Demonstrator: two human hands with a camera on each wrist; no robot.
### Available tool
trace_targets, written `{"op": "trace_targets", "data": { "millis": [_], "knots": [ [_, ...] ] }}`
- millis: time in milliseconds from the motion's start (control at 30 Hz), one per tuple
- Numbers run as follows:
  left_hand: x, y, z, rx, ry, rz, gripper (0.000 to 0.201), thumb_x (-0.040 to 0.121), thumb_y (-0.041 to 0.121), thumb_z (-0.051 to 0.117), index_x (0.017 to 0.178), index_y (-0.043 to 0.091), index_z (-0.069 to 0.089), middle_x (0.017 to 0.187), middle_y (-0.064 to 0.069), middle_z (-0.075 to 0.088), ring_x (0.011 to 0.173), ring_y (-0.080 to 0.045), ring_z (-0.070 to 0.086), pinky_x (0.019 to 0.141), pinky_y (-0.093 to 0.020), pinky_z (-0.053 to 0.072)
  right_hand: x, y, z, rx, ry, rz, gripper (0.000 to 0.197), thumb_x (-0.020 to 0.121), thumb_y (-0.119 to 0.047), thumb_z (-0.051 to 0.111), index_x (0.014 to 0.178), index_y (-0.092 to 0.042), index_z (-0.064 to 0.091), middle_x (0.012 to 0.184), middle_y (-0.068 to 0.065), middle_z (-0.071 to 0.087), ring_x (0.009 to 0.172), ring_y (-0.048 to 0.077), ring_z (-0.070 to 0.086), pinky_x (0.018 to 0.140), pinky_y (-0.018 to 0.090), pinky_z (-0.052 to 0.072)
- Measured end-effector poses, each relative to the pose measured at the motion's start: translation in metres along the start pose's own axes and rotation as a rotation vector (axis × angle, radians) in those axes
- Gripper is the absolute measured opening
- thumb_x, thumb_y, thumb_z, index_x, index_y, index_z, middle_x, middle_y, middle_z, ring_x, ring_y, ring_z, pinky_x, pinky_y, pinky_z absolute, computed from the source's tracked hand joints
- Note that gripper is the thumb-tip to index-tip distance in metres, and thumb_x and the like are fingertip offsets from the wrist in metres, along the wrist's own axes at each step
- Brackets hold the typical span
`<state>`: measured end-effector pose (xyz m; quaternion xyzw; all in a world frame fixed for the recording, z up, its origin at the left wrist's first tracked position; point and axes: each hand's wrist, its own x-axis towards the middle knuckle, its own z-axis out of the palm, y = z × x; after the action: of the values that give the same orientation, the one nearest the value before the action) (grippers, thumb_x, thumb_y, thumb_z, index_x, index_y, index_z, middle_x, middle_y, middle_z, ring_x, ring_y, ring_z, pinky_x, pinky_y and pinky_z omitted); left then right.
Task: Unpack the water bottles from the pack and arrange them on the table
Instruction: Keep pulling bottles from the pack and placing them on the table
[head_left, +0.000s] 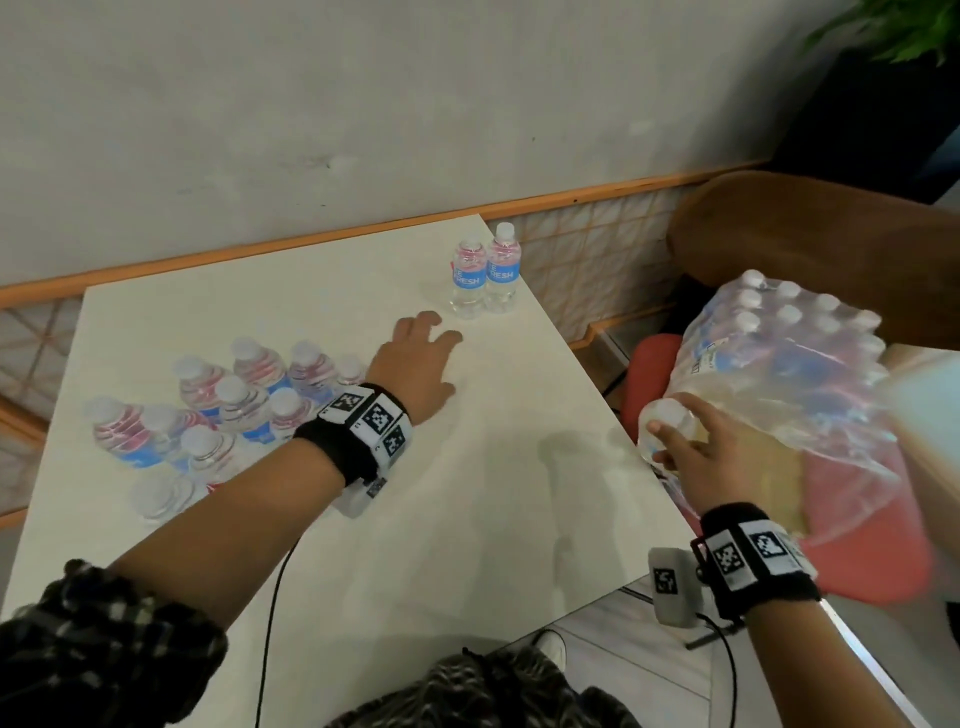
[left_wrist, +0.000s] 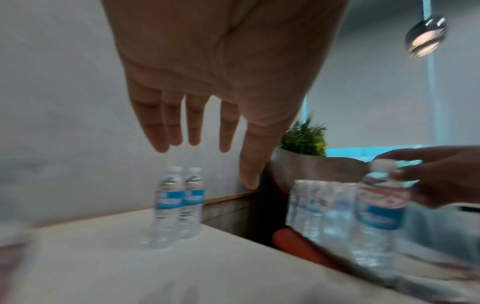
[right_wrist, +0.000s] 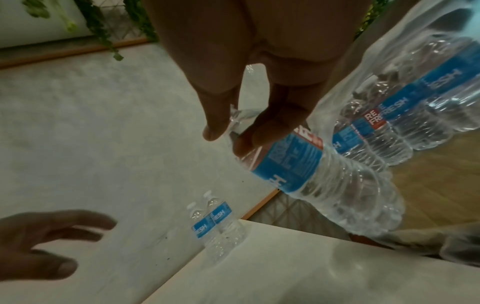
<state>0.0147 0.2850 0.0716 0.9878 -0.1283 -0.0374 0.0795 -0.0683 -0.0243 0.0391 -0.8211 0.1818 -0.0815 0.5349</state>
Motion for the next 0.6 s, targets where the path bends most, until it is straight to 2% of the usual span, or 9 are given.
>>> {"op": "trace_targets", "data": {
  "millis": [67,133,233,333,400,467,533,600],
  "knots": [
    [0.0,0.033,0.01,-0.137,-0.057,0.15,0.068,0.083,0.034,0.067,0.142,0.027,0.033,0.149,-0.001,0.022,0.135,-0.024,0.024,0.099,-0.043,0.044,-0.003,-0.004,0.002,0.014,-0.008,0.009,0.032,0.085,-0.021,0.068,0.115,-0.026,0.058,0.116,0.018,0.059,0.055,0.006,0.066,0.048,0.011,0.049],
    [0.001,0.067,0.022,-0.259,-0.139,0.261,0.079,0.079,0.036,0.071,0.145,0.028,0.029,0.149,0.002,0.024,0.134,-0.022,0.028,0.102,-0.043,0.042,-0.009,-0.014,0.005,0.055,-0.013,-0.015,0.031,0.086,-0.017,0.066,0.116,-0.019,0.059,0.106,0.014,0.062,0.05,0.005,0.064,0.048,0.011,0.048],
    [0.002,0.113,0.037,-0.434,-0.19,0.345,0.092,0.071,0.04,0.078,0.146,0.027,0.026,0.147,0.001,0.034,0.13,-0.022,0.04,0.103,-0.042,0.042,-0.02,-0.025,0.016,0.186,-0.131,-0.038,0.021,0.087,-0.009,0.063,0.106,-0.019,0.059,0.093,0.006,0.063,0.049,0.009,0.063,0.05,0.017,0.051],
    [0.002,0.129,0.05,-0.482,-0.226,0.311,0.069,0.074,0.036,0.074,0.134,0.028,0.04,0.129,0.001,0.056,0.112,-0.022,0.058,0.091,-0.039,0.05,-0.027,-0.022,0.025,0.252,-0.293,-0.05,0.023,0.088,-0.004,0.061,0.102,-0.021,0.064,0.089,0.0,0.067,0.056,0.014,0.064,0.055,0.022,0.054],
    [-0.002,0.119,0.062,-0.445,-0.277,0.277,0.057,0.072,0.028,0.073,0.123,0.029,0.046,0.117,0.003,0.062,0.102,-0.022,0.061,0.086,-0.037,0.051,-0.02,-0.009,0.022,0.237,-0.369,0.012,0.019,0.088,-0.004,0.06,0.102,-0.016,0.067,0.092,0.003,0.069,0.066,0.015,0.068,0.064,0.024,0.055],
    [-0.008,0.099,0.071,-0.509,-0.31,0.193,0.051,0.071,0.026,0.074,0.116,0.027,0.049,0.111,0.003,0.062,0.101,-0.023,0.06,0.086,-0.036,0.05,-0.005,0.013,0.008,0.24,-0.333,0.118,0.015,0.089,-0.003,0.059,0.097,-0.013,0.067,0.091,0.009,0.068,0.071,0.014,0.068,0.072,0.027,0.053],
    [-0.011,0.077,0.074,-0.569,-0.313,0.113,0.048,0.069,0.031,0.077,0.108,0.029,0.049,0.106,0.005,0.062,0.098,-0.021,0.06,0.085,-0.035,0.05,0.018,0.039,-0.016,0.265,-0.17,0.243,0.016,0.089,0.002,0.056,0.096,-0.01,0.065,0.094,0.016,0.064,0.077,0.021,0.063,0.078,0.035,0.048],
    [-0.014,0.057,0.07,-0.555,-0.337,0.071,0.049,0.069,0.043,0.078,0.107,0.032,0.048,0.104,0.008,0.06,0.096,-0.017,0.058,0.081,-0.031,0.047,0.043,0.062,-0.045,0.209,0.002,0.343,0.026,0.091,0.002,0.053,0.115,-0.006,0.058,0.104,0.015,0.062,0.089,0.025,0.059,0.078,0.036,0.049]
  ]
}}
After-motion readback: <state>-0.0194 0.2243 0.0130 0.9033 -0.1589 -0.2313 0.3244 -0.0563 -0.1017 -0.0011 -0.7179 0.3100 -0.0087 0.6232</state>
